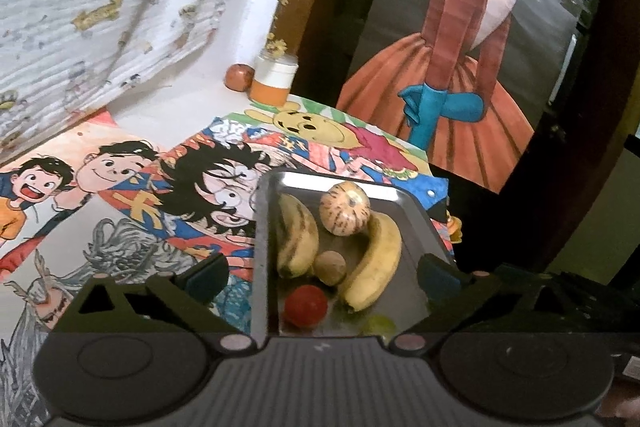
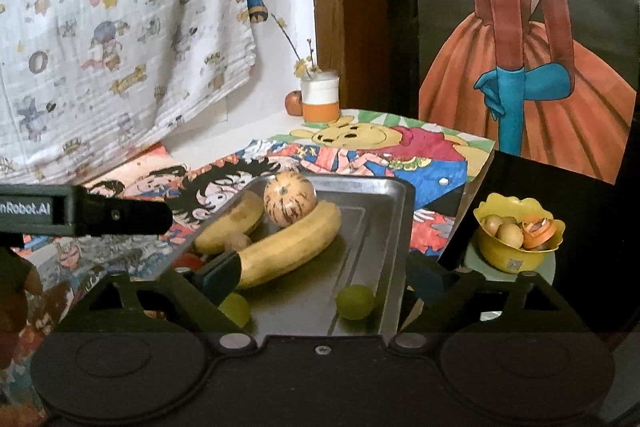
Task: Organize fruits
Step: 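Withdraw both open tools up and away from the tray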
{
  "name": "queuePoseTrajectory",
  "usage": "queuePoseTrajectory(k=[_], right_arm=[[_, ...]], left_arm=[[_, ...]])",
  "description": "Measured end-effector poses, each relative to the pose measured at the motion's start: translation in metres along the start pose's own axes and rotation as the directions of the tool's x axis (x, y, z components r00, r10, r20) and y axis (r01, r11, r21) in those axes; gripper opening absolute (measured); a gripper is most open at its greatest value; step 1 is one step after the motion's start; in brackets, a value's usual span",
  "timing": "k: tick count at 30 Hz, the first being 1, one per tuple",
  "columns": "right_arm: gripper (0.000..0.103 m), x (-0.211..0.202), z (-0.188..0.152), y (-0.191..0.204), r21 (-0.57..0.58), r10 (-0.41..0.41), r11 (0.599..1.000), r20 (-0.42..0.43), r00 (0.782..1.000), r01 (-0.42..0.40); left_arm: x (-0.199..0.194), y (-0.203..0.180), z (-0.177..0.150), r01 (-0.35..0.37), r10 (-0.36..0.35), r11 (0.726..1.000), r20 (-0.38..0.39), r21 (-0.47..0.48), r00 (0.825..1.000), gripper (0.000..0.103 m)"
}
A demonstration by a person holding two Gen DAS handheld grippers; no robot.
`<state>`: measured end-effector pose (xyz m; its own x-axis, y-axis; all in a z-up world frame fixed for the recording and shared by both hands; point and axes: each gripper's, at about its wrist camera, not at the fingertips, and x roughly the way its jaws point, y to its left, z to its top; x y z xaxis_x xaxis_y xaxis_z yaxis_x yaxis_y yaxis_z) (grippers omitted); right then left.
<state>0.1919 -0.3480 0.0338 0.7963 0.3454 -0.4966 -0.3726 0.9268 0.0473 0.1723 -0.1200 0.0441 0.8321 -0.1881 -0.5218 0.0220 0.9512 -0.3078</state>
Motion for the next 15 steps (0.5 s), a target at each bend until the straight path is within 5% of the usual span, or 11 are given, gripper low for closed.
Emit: queuePoseTrajectory(k=[15], right_arm=[[0.102,-0.024,0.002,0.015,0.071,-0.042,0.997,0.051,0.998,0.038]], left_arm=[[-0.019,0.022,-0.002,-0.055,0.056,0.998,0.037,-0.033,0.998,0.103]])
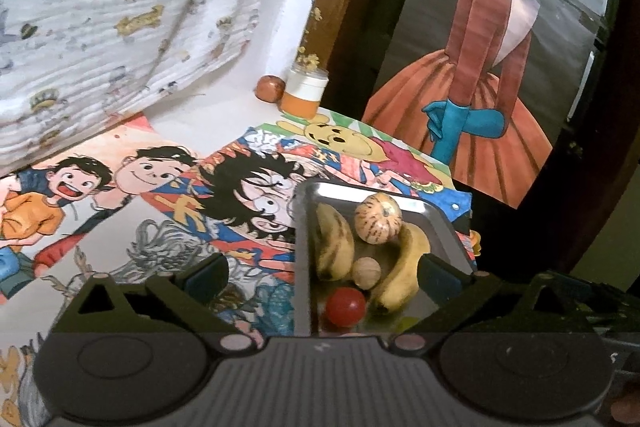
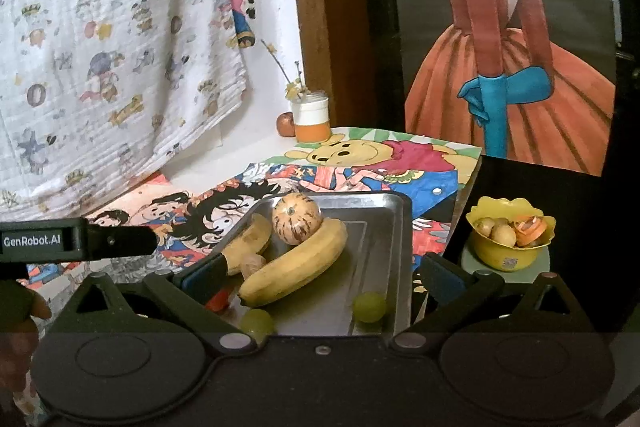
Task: Organize fruits
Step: 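Withdraw both open tools up and away from the tray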
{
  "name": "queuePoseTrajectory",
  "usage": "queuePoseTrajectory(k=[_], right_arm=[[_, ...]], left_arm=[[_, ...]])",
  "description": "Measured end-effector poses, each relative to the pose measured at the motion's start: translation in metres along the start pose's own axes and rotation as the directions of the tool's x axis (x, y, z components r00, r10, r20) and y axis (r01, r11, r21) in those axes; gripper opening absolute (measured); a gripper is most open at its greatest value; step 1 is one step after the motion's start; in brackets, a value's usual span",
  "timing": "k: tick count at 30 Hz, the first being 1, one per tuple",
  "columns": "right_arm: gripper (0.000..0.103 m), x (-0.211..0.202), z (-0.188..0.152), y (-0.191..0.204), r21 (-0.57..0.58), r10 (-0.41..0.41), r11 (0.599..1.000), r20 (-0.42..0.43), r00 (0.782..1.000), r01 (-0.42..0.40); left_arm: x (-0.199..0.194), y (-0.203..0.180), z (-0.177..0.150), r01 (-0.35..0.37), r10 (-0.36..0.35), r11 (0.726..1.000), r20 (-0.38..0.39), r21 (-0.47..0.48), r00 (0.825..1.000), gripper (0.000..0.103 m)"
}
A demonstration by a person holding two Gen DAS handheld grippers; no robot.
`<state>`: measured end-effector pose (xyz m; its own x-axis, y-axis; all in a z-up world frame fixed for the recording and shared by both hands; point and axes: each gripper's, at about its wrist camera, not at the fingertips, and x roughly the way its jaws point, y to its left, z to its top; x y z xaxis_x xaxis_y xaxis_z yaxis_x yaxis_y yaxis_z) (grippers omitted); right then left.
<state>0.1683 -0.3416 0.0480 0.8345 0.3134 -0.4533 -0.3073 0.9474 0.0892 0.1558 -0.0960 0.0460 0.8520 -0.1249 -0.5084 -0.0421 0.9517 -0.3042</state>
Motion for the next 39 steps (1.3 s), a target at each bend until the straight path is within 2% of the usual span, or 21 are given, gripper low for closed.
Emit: queuePoseTrajectory(k=[8,25,39], right_arm=[[0.102,-0.016,-0.004,0.018,0.021,-0.016,1.000,0.023,1.000,0.016],[0.102,-0.055,-0.015,0.068,0.046,-0.044,0.998,0.063,0.997,0.042],[0.102,-0.079,-0.041,0.102,0.063,-0.081,0.995,0.088,0.993,0.076]], left_arm=[[-0.016,0.019,0.000,-0.020,0.020,1.000,0.012,-0.020,1.000,0.103],[-0.068,0.058,-0.015,-0.027,0.027,1.000,0.060,0.003,0.998,0.103],[-0.098,0.080,-0.036,-0.037,0.028,0.994,0.086,0.105,0.996,0.103]])
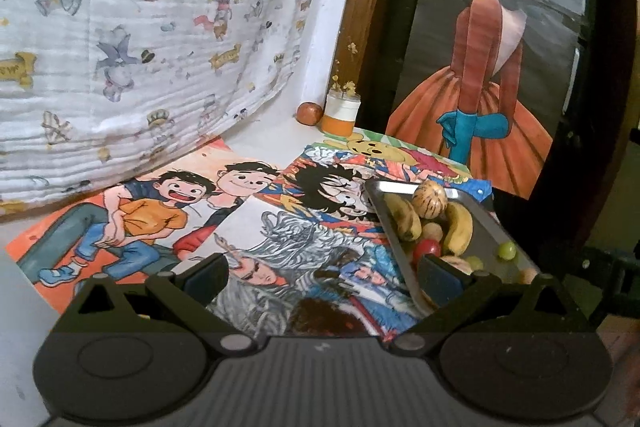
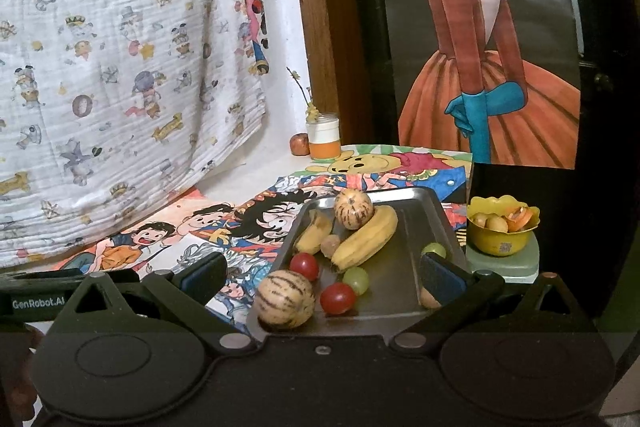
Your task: Organize fruits
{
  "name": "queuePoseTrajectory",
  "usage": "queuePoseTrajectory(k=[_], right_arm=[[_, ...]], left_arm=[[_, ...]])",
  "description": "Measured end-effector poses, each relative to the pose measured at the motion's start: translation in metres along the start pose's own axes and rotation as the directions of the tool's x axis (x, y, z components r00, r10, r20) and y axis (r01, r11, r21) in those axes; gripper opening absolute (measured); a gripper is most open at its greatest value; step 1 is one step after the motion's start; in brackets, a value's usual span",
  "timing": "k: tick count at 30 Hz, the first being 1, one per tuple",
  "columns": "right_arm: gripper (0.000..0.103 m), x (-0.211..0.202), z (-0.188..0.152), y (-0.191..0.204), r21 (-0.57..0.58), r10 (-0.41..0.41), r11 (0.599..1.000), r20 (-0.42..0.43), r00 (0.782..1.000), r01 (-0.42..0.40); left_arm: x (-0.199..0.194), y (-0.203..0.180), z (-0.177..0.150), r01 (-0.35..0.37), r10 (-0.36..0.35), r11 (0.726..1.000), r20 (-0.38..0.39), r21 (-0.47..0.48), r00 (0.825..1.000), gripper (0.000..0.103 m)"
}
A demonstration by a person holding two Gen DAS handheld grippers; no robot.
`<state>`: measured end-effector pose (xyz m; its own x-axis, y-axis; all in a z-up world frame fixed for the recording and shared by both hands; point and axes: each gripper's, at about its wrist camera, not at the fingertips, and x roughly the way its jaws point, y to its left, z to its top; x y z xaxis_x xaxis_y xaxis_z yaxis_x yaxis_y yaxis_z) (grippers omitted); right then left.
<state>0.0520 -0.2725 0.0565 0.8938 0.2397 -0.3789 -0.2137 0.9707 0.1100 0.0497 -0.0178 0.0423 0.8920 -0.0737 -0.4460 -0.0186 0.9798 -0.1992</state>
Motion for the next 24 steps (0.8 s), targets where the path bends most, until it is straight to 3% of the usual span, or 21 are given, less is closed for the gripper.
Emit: queuePoseTrajectory(k=[9,24], right_arm=[[0.102,-0.013,-0.019,0.012,-0.038,-0.008,0.999,0.015,1.000,0.009],[0.102,-0.015,-0.051,0.016,-0.034,-0.006,0.999,-0.036,0.999,0.005]], left_arm=[[-0.016,0.010,-0.017,-0.006,0.006,1.000,-0.003,0.030,1.000,0.103],[-0.026,0.016,-0.039,-0.034,0.036,0.996,-0.023,0.078,0.999,0.103]])
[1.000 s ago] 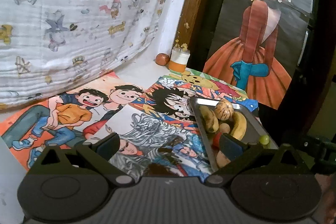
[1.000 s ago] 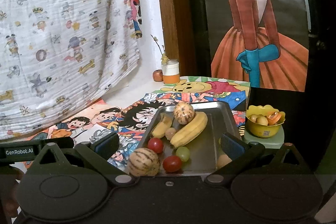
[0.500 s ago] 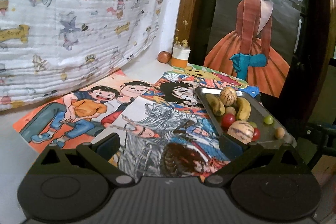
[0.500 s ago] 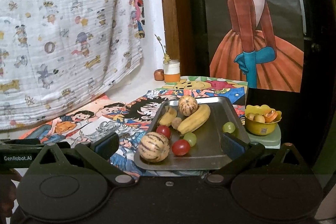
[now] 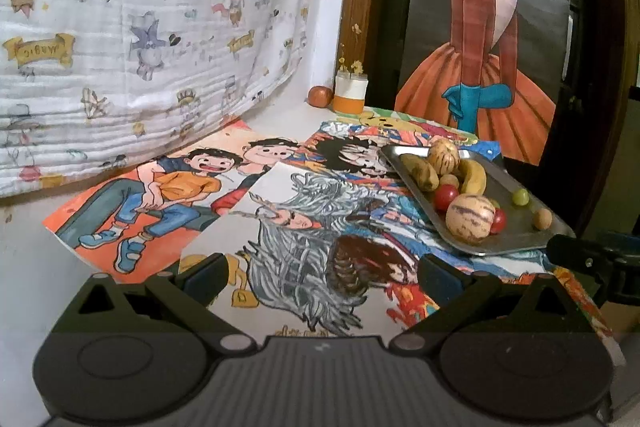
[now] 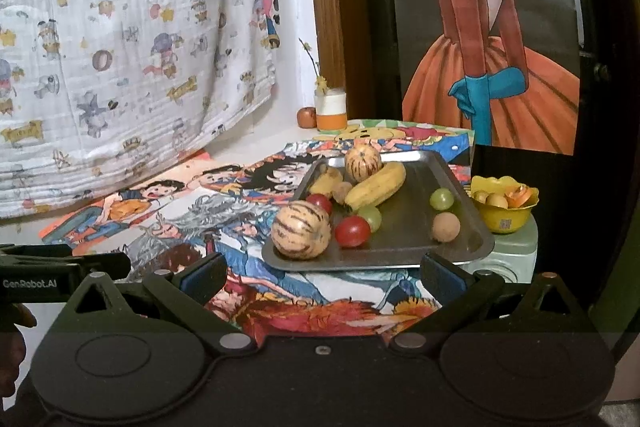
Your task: Organize fruits
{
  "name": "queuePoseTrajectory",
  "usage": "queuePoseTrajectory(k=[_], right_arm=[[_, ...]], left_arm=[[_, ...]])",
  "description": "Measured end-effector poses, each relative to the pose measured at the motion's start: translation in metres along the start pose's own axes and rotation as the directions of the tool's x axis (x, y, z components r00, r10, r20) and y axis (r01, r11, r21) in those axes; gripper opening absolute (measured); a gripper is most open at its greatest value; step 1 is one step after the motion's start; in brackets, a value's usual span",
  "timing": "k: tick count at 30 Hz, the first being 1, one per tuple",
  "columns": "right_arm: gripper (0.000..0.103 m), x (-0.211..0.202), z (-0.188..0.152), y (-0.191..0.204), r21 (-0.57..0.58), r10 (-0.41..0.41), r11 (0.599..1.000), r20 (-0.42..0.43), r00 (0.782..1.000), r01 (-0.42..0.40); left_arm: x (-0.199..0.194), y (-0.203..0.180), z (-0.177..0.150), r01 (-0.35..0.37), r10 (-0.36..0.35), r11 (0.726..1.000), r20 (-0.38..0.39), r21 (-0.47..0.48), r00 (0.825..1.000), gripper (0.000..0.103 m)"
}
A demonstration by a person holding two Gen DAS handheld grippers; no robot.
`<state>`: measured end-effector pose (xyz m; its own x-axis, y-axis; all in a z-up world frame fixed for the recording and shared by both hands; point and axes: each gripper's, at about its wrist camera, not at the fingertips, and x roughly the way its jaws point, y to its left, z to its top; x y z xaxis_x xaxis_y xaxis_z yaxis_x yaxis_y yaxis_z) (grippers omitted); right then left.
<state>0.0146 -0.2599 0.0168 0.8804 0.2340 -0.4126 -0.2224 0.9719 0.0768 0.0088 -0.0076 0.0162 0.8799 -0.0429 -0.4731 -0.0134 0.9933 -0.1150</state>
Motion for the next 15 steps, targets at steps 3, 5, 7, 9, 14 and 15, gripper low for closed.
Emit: queuePoseTrajectory(k=[3,5,7,9,14,15], right_arm=[[0.102,0.0017,-0.0012,0.0002,0.001,0.000,1.000,-0.007,1.000,0.000],[0.102,0.0026,-0.0018,0.0004,0.001,0.000,1.000,-0.011,1.000,0.000],[0.102,0.0033,-0.0023,0.0008,-0.001,0.000,1.000,-0.016,1.000,0.000],[0.102,0.0040,-0.0025,0.0017,-0.004,0.000,1.000,-0.018,1.000,0.000],[0.102,0.0045,-0.0031,0.0021,-0.006,0.001,1.000,-0.022,1.000,-0.001],[0.102,0.0046,-0.0032,0.0021,-0.006,0.001,1.000,-0.023,1.000,-0.001]], left_arm=[[0.0002,-0.0004,-0.0026,0.000,0.000,1.000,-0.006,0.005,1.000,0.103],[0.0007,-0.0001,-0.0033,0.000,0.001,1.000,-0.009,0.006,1.000,0.103],[0.0010,0.0003,-0.0038,-0.002,0.002,1.000,-0.010,0.006,1.000,0.103],[0.0011,0.0007,-0.0037,-0.002,0.003,1.000,-0.011,0.005,1.000,0.103],[0.0016,0.0012,-0.0034,-0.003,0.003,1.000,-0.013,0.005,1.000,0.103],[0.0015,0.0012,-0.0034,-0.003,0.003,1.000,-0.013,0.005,1.000,0.103]])
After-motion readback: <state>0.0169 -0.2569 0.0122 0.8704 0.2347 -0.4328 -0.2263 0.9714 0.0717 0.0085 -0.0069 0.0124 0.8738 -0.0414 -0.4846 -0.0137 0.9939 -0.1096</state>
